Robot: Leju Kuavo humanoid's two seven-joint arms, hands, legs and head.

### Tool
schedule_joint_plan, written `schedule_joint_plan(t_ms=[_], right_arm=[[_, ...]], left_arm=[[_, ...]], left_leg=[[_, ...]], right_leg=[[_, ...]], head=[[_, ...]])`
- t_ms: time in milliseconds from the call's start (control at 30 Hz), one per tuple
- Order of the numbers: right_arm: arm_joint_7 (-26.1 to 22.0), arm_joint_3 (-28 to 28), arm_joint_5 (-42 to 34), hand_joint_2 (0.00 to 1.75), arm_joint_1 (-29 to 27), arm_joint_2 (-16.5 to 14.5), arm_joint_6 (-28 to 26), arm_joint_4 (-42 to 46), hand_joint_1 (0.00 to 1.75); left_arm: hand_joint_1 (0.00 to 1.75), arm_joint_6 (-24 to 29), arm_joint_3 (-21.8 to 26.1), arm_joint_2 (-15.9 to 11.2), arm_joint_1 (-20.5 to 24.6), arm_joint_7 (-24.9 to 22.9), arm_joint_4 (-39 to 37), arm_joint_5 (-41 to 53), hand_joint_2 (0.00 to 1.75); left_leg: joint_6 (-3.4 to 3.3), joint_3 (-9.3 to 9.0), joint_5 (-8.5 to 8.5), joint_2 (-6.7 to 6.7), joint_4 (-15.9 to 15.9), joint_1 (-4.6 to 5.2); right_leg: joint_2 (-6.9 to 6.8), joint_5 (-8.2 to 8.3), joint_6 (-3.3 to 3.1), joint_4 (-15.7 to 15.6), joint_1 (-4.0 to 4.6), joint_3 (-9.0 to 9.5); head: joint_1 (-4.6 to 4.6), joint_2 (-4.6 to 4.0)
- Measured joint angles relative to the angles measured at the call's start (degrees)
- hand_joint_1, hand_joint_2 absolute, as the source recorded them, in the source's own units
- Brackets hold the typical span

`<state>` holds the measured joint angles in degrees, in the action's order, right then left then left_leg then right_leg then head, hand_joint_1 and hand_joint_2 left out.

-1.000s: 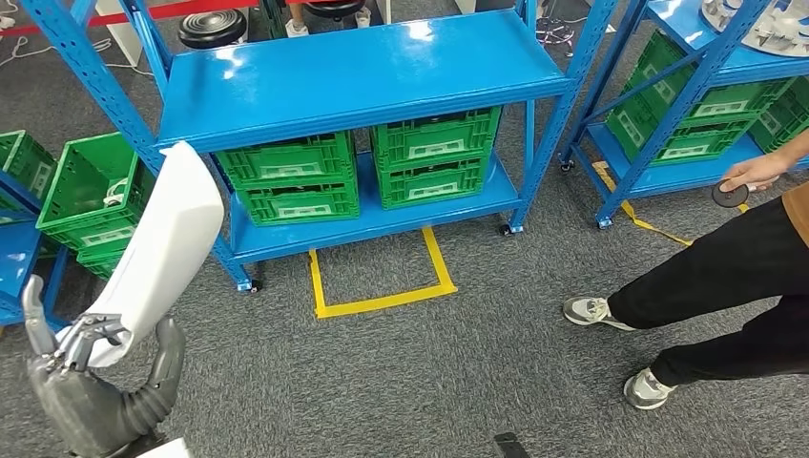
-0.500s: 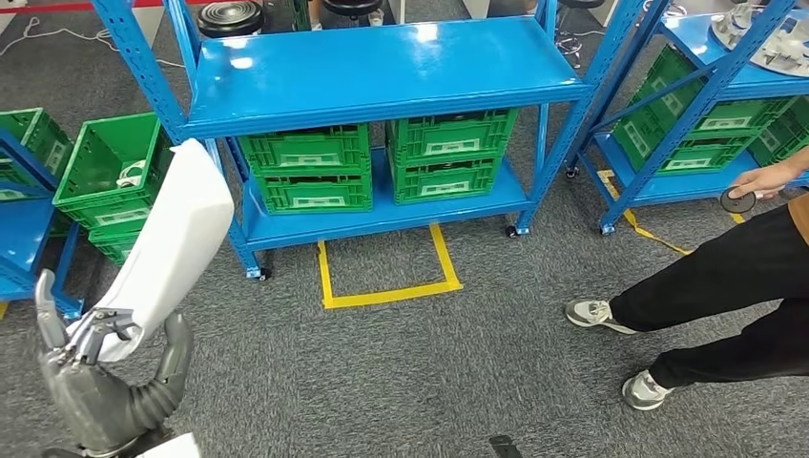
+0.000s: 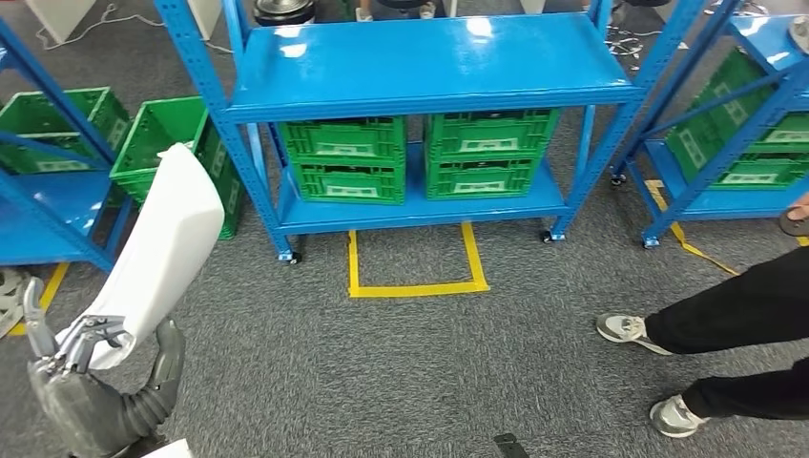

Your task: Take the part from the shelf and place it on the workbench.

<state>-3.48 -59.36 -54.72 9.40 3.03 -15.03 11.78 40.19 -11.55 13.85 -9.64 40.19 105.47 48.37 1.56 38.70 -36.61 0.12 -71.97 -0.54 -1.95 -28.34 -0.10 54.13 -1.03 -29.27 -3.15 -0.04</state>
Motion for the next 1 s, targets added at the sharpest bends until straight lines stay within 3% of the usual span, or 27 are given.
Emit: schedule_joint_plan(t_ms=[33, 67, 133, 200, 233, 300, 333, 367, 433, 467, 500, 533, 567, 633, 667, 733, 767, 800, 867, 933, 1000], right_arm=[[0.0, 0.0, 0.0, 0.0, 0.0, -0.01, 0.01, 0.01, 0.0], [0.0, 0.0, 0.01, 0.0, 0.05, -0.03, 0.01, 0.02, 0.0], [0.0, 0.0, 0.01, 0.0, 0.17, -0.06, 0.01, 0.04, 0.0], [0.0, 0.0, 0.01, 0.0, 0.23, -0.04, 0.01, 0.04, 0.0], [0.0, 0.0, 0.01, 0.0, 0.25, -0.04, 0.01, 0.04, 0.0], [0.0, 0.0, 0.02, 0.0, 0.34, -0.03, 0.01, 0.04, 0.0], [0.0, 0.0, 0.02, 0.0, 0.37, -0.03, 0.01, 0.04, 0.0], [0.0, 0.0, 0.02, 0.0, 0.33, -0.03, 0.01, 0.04, 0.0], [0.0, 0.0, 0.01, 0.0, 0.01, -0.03, 0.01, 0.04, 0.0], [0.0, -0.01, 0.01, 0.0, -0.18, -0.03, 0.01, 0.04, 0.0], [0.0, -0.02, 0.0, 0.0, -0.28, -0.03, 0.01, 0.04, 0.0], [0.0, -0.04, -0.01, 0.0, -0.32, -0.03, 0.01, 0.04, 0.0], [0.01, -0.05, -0.01, 0.0, -0.31, -0.02, 0.01, 0.03, 0.0], [0.02, -0.07, -0.01, 0.0, -0.27, 0.09, 0.01, 0.02, 0.0], [0.02, -0.09, 0.0, 0.0, -0.27, 0.16, 0.03, 0.03, 0.0], [0.04, -0.13, 0.01, 0.0, -0.19, 0.25, 0.08, 0.04, 0.0], [0.05, -0.15, 0.02, 0.0, -0.12, 0.21, 0.1, 0.04, 0.0], [0.06, -0.15, 0.02, 0.0, 0.0, 0.08, 0.11, 0.07, 0.0], [0.07, -0.15, 0.03, 0.0, 0.13, -0.05, 0.12, 0.1, 0.0], [0.07, -0.16, 0.05, 0.0, 0.02, 0.01, 0.12, 0.09, 0.0], [0.07, -0.17, 0.1, 0.0, -0.22, 0.07, 0.18, 0.07, 0.0]], left_arm=[[1.75, 0.0, 0.02, -0.02, -0.02, 0.0, 0.0, 0.0, 1.75], [1.75, 0.0, 0.03, -0.03, -0.03, 0.0, 0.01, 0.0, 1.75], [1.75, 0.0, 0.02, -0.03, 0.0, 0.0, 0.04, 0.0, 1.75], [1.75, 0.01, 0.02, -0.02, 0.01, 0.0, 0.08, 0.0, 1.75], [1.75, 0.01, 0.03, -0.01, 0.0, 0.0, 0.1, 0.0, 1.75], [1.75, 0.01, 0.03, 0.02, -0.03, 0.0, 0.15, 0.0, 1.75], [1.75, 0.01, 0.01, 0.07, 0.0, 0.0, 0.17, 0.0, 1.75], [1.75, 0.01, -0.01, 0.14, 0.03, 0.0, 0.19, 0.0, 1.75], [1.75, 0.01, -0.04, 0.25, 0.07, 0.0, 0.15, 0.0, 1.75], [1.75, 0.0, -0.04, 0.27, 0.04, 0.0, 0.1, 0.0, 1.75], [1.75, 0.0, -0.04, 0.27, 0.01, 0.0, 0.04, 0.0, 1.75], [1.75, 0.0, -0.04, 0.27, -0.01, 0.0, -0.03, 0.01, 1.75], [1.75, 0.0, -0.04, 0.27, -0.03, 0.0, -0.08, 0.01, 1.75], [1.75, 0.0, -0.04, 0.3, -0.01, 0.0, -0.11, 0.04, 1.75], [1.75, -0.01, -0.04, 0.32, 0.02, 0.0, -0.11, 0.07, 1.75], [1.75, -0.02, -0.04, 0.39, 0.02, 0.0, -0.13, 0.11, 1.75], [1.75, -0.02, -0.03, 0.42, -0.02, 0.0, -0.13, 0.13, 1.75], [1.75, -0.02, -0.01, 0.43, -0.09, 0.0, -0.1, 0.14, 1.75], [1.75, 0.01, 0.03, 0.4, -0.07, 0.0, 0.03, 0.15, 1.75], [1.75, 0.02, 0.04, 0.37, 0.04, 0.0, 0.1, 0.15, 1.75], [1.75, 0.02, 0.07, 0.32, 0.03, 0.0, 0.05, 0.15, 1.75]], left_leg=[[0.1, -0.36, 1.03, 0.21, 0.66, -0.05], [0.1, -1.88, 2.92, 0.75, 3.57, -0.06], [-0.29, -5.92, 6.1, 3.43, 11.33, 0.21], [-1.18, -7.64, 6.89, 5.07, 15.1, 0.62], [-1.66, -7.51, 6.85, 4.79, 15.22, 0.83], [-2.45, -7.25, 7.27, 3.39, 15.42, 0.82], [-2.87, -7.16, 7.56, 2.62, 15.56, 0.73], [-3.26, -7.09, 7.86, 1.86, 15.71, 0.61], [-3.79, -6.77, 8.28, 0.18, 15.75, 0.56], [-3.91, -6.66, 8.4, -0.71, 15.74, 0.63], [-3.95, -6.6, 8.52, -1.65, 15.72, 0.71], [-3.92, -6.58, 8.62, -2.61, 15.68, 0.76], [-3.85, -6.6, 8.69, -3.54, 15.63, 0.79], [-3.59, -6.54, 8.81, -5.21, 15.45, 0.86], [-3.36, -6.34, 8.88, -5.91, 15.28, 0.88], [-2.65, -5.66, 9.2, -7.1, 15.05, 0.78], [-2.26, -5.32, 9.42, -7.69, 15.05, 0.67], [-1.93, -5.06, 9.42, -7.45, 14.95, 0.65], [-1.37, -3.8, 7.7, -4.03, 12.69, 0.82], [-0.82, -0.72, 3.85, -0.37, 6.06, 0.6], [-0.28, 2.17, 1.3, 0.07, -0.46, 0.05]], right_leg=[[-0.64, -0.08, 0.08, 0.16, 0.0, -0.03], [-1.16, -0.18, 0.2, 0.35, -0.01, -0.04], [-2.05, -0.47, 0.63, 0.77, 0.08, 0.0], [-2.87, -0.65, 1.16, 1.09, 0.3, 0.01], [-3.35, -0.65, 1.45, 1.11, 0.37, 0.05], [-3.9, -0.9, 2.01, 1.2, 0.22, 0.15], [-3.12, -1.83, 2.29, 2.12, 0.09, -0.17], [-1.91, -3.41, 2.52, 4.22, 0.0, -0.96], [0.75, -7.72, 2.74, 11.67, -0.07, -3.9], [1.29, -9.21, 2.76, 15.28, -0.06, -5.31], [1.56, -9.68, 2.72, 17.44, -0.04, -6.13], [1.78, -8.93, 2.6, 17.36, -0.04, -6.01], [2.08, -7.16, 2.41, 15.12, -0.04, -4.98], [3.97, -3.03, 1.86, 7.57, -0.07, -1.76], [5.0, -1.91, 1.59, 4.33, -0.11, -0.46], [6.03, -1.6, 1.15, 1.72, -0.07, 0.46], [5.55, -1.6, 0.92, 1.38, -0.05, 0.53], [4.88, -1.4, 0.63, 1.27, -0.07, 0.52], [3.46, -0.94, -0.08, 0.74, -0.2, 0.56], [1.92, -0.75, -0.47, 0.51, -0.15, 0.53], [0.16, -0.76, -0.51, 0.55, -0.07, 0.47]], head=[[0.04, 0.0], [0.08, 0.0], [0.16, 0.0], [0.13, 0.0], [0.09, 0.0], [-0.05, 0.0], [-0.15, 0.0], [-0.37, 0.0], [-1.01, 0.0], [-1.29, 0.0], [-1.48, 0.0], [-1.58, 0.0], [-1.64, 0.0], [-1.81, 0.0], [-1.85, 0.0], [-1.82, 0.0], [-1.78, 0.0], [-1.75, 0.0], [-1.09, 0.0], [-0.29, 0.0], [-0.02, 0.0]])
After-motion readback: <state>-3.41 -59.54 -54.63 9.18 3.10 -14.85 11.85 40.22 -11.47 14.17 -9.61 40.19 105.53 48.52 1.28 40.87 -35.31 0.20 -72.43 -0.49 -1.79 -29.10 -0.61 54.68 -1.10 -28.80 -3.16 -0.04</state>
